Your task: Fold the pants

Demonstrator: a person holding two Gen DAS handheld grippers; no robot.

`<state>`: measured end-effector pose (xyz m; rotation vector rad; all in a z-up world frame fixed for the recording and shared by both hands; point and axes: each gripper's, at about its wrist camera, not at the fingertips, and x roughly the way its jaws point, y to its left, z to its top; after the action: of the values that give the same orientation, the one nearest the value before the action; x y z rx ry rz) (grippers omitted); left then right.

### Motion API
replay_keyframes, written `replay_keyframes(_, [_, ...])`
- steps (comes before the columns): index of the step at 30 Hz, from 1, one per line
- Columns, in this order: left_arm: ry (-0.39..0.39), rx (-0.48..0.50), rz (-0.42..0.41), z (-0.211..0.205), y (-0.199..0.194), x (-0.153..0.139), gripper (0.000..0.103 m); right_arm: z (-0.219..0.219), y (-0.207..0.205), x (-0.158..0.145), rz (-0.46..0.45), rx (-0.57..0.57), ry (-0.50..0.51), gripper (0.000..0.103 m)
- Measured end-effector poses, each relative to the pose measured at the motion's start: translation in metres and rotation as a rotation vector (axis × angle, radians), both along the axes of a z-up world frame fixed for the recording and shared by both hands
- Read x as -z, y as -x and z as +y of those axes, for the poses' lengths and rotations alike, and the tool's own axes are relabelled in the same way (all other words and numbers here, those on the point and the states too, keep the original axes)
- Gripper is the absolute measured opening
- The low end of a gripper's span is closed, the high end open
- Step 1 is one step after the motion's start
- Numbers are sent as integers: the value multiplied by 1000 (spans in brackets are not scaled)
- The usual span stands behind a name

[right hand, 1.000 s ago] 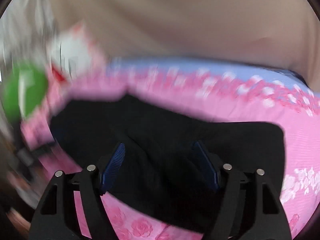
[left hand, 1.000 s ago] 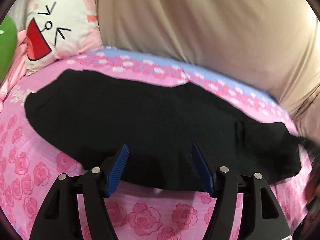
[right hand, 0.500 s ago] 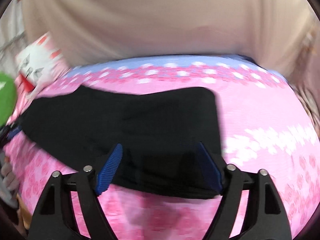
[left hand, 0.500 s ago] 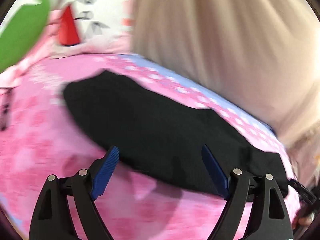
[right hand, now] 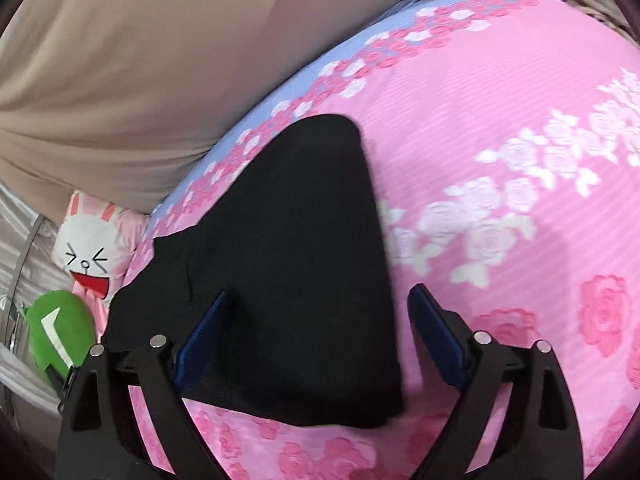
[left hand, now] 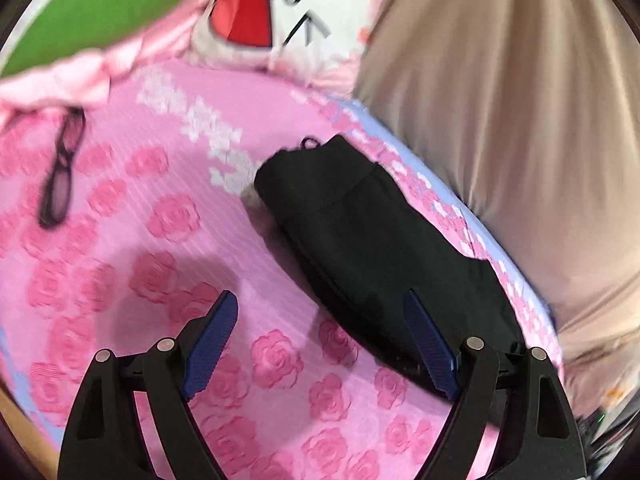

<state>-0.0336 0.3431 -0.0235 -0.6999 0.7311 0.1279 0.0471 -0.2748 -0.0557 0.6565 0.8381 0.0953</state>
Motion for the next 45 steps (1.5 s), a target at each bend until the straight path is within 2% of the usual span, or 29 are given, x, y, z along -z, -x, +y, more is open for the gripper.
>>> replay_keyframes(2, [108,-16,14,9,-14,8,82,13,-1,1,-8,-17,41,88])
replay_keyframes(3, [136,-34,27,13,-19,11,82,20,-1,0,-13,-24,73,84])
replay_keyframes(4, [159,-56,31,15,-24,13,82,24,-1,1,-16,-30,100,74])
replay_keyframes(5, [164,-64,32,16,-30,12,82,28,0,1,-19,-40,110,53])
replay_keyframes(6, [167,-63,40,17,-40,12,82,29,0,2,-26,-50,104,39])
replay_keyframes(7, [171,-70,43,19,-48,12,82,28,0,3,-29,-52,97,35])
replay_keyframes(8, [179,-71,36,20,-56,12,81,28,0,2,-37,-52,93,32])
replay_keyframes(9, [192,-48,34,20,-65,13,64,28,1,1,-45,-55,93,29])
replay_keyframes(10, [218,-19,47,21,-74,17,31,28,1,-2,-54,-58,92,27])
replay_keyframes(11, [244,-9,60,22,-80,20,29,27,2,-7,-69,-56,87,26])
replay_keyframes(12, [272,-14,49,23,-80,19,22,25,4,-12,-82,-54,82,24])
replay_keyframes(13, [269,-11,42,22,-79,15,18,22,6,-20,-98,-57,83,24])
replay_keyframes(16, [186,26,-1,6,-60,-16,13,12,21,-49,-132,-76,130,21])
replay_keyframes(19, [218,120,-24,-17,-38,-32,11,-6,45,-67,-144,-54,184,21])
replay_keyframes(22, [218,209,23,-52,-19,-23,12,-40,77,-69,-110,3,233,25])
replay_keyframes(24, [184,214,51,-68,-11,-11,12,-55,92,-57,-41,52,341,50])
replay_keyframes(26, [148,181,50,-70,-6,-2,15,-52,105,-55,4,153,523,56])
replay_keyframes(27, [202,168,46,-65,-5,6,17,-44,110,-60,-26,132,554,59])
replay_keyframes(28, [231,160,44,-62,-3,10,20,-27,115,-68,-85,64,554,62])
replay_keyframes(30, [257,144,46,-57,-3,15,26,6,118,-78,-155,-26,588,88])
replay_keyframes(32, [237,146,40,-59,-7,17,27,55,108,-73,-184,-179,673,91])
replay_keyframes(34, [183,144,32,-63,-5,15,31,89,94,-55,-163,-296,712,91])
replay_keyframes(35, [167,144,26,-65,-4,15,31,109,81,-37,-132,-367,736,91])
replay_keyframes(36, [161,144,21,-65,-4,15,31,117,72,-26,-112,-388,755,88])
replay_keyframes(37, [164,149,15,-64,-4,15,31,122,63,-13,-82,-394,782,78])
replay_keyframes(38, [169,151,12,-62,-4,17,31,122,52,-4,-47,-400,780,56])
replay_keyframes(40, [196,155,6,-57,-9,21,32,114,45,-15,-43,-355,736,28])
replay_keyframes(43, [216,163,-7,-56,-9,24,32,95,41,-57,-106,-293,620,24])
replay_keyframes(45, [221,163,-12,-56,-10,25,32,104,40,-86,-185,-286,564,23])
